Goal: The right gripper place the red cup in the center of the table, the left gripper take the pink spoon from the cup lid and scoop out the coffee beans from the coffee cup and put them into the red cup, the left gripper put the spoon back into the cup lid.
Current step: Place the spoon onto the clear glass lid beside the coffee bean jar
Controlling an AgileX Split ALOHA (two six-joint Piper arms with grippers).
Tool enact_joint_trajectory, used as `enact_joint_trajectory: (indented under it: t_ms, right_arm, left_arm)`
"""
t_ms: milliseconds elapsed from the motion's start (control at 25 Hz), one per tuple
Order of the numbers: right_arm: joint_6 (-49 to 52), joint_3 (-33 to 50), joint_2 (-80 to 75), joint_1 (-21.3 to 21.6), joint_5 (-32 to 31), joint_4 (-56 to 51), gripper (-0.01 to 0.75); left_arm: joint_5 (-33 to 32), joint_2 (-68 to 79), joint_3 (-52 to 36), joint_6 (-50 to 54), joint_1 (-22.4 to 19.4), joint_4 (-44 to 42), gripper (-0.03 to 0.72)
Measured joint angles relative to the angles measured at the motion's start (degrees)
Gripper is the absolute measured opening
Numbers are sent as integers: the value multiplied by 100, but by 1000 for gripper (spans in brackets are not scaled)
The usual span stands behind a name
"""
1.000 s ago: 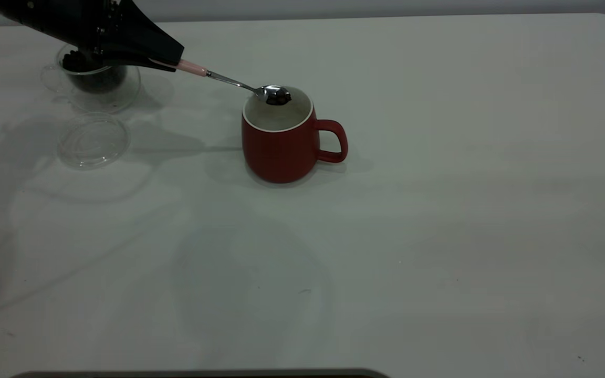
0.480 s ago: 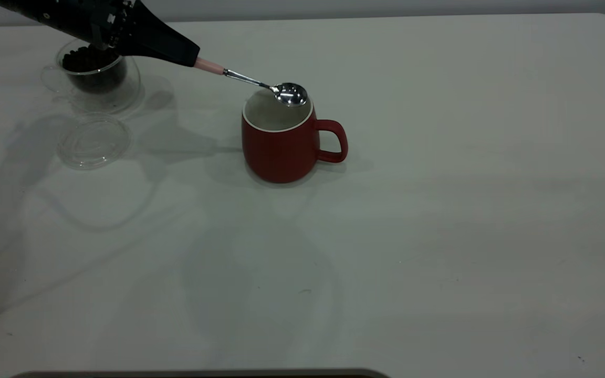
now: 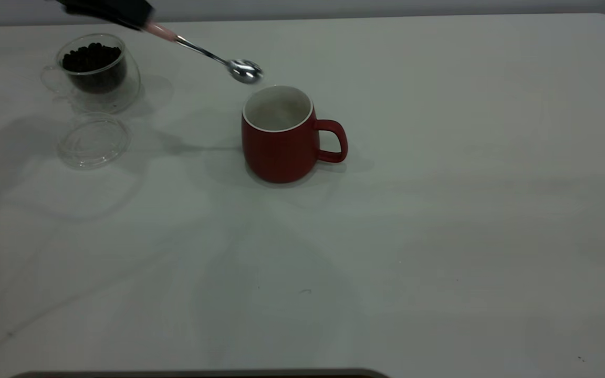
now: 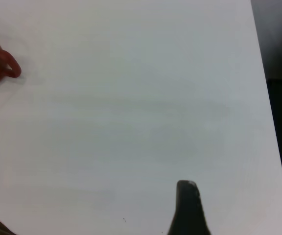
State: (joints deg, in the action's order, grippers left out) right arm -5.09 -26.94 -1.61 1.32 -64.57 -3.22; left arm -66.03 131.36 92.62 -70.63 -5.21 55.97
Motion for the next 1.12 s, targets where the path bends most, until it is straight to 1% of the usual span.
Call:
enact_joint_trajectory:
  t_ms: [120, 240, 360, 520, 600, 760, 840, 960, 1120]
  right_arm:
    - [0, 0, 0, 0, 0, 0, 590]
    - [0, 0, 0, 0, 0, 0, 590]
    - [0, 0, 0, 0, 0, 0, 590]
    - [0, 0, 0, 0, 0, 0, 590]
    - [0, 0, 0, 0, 0, 0, 590]
    - [0, 0, 0, 0, 0, 0, 590]
    - [0, 0, 0, 0, 0, 0, 590]
    - [0, 0, 0, 0, 0, 0, 590]
    - [0, 0, 0, 0, 0, 0, 589]
  left_arm:
    - [46, -490, -607, 95, -330, 1, 126]
    - [196, -1002, -1325, 2, -843, 233, 126]
    - [259, -1296, -1853, -28, -1485, 475, 126]
    - [281, -1342, -2522, -3, -2352, 579, 126]
    - [412, -1342, -2920, -17, -2751, 749, 126]
    - [837, -1359, -3522, -270, -3362, 1195, 126]
    - [1106, -1359, -3744, -396, -3531, 1399, 126]
    - [1497, -1346, -3920, -527, -3616, 1565, 126]
    - [1588, -1034, -3920, -703, -3615, 1940, 126]
